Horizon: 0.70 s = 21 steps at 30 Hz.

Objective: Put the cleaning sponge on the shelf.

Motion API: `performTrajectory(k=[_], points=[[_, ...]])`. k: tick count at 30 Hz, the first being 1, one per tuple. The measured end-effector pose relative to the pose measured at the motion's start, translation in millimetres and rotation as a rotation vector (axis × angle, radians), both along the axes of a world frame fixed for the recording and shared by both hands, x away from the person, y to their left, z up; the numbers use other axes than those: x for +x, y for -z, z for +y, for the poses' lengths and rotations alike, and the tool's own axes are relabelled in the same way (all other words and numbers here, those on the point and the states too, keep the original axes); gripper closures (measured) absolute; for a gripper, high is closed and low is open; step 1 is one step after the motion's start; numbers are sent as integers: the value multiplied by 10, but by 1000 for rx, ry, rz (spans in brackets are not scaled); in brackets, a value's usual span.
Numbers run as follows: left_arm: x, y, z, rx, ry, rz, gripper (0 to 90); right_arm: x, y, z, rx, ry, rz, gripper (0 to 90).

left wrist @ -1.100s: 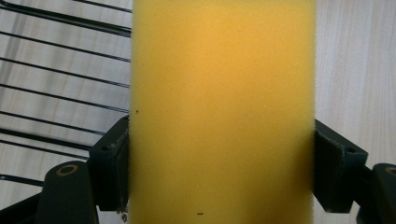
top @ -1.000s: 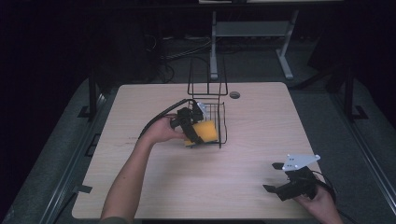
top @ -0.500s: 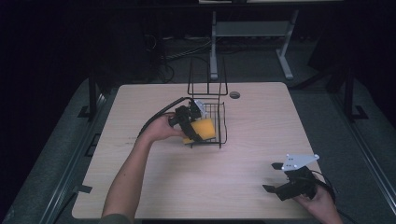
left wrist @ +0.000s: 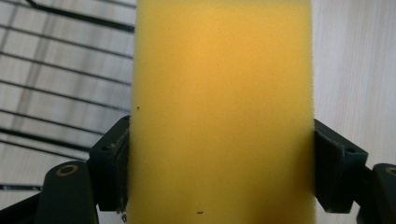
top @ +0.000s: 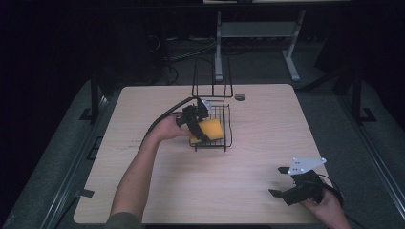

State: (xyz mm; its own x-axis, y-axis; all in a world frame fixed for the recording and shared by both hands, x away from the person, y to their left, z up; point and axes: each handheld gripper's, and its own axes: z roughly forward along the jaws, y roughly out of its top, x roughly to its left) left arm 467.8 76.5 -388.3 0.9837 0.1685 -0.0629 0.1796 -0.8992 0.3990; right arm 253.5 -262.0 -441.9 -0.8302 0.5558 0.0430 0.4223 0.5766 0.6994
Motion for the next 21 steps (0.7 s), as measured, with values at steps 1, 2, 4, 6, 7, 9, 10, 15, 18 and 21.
performTrajectory(k=[1, 2, 4, 6, 7, 9, 10, 15, 18, 21], points=[[4, -4, -24, 14, 3, 1, 219, 2, 1, 1, 1, -1, 1, 141], [8, -3, -51, 28, 6, 3, 219, 4, 3, 4, 0, -1, 1, 141], [22, -3, -88, 23, 12, -3, 219, 10, 10, 7, -6, -6, -1, 141], [54, -2, -102, 16, 6, 20, 219, 9, 10, 7, -11, -6, -2, 141], [69, 11, -113, 20, 11, 14, 219, 7, 10, 5, -10, -6, -3, 141], [81, 31, -142, 30, 15, 14, 219, 5, 11, 4, -8, -3, 0, 141], [83, 36, -159, 21, 17, 8, 219, 7, 12, 5, -9, -4, 1, 141], [119, 37, -225, 36, 35, -3, 220, 13, 24, 5, -13, -8, 1, 140], [148, 62, -220, 28, 26, 2, 219, 9, 23, 4, -14, -10, -1, 140], [158, 86, -215, 32, 25, -1, 219, 7, 21, 2, -12, -8, 1, 141]])
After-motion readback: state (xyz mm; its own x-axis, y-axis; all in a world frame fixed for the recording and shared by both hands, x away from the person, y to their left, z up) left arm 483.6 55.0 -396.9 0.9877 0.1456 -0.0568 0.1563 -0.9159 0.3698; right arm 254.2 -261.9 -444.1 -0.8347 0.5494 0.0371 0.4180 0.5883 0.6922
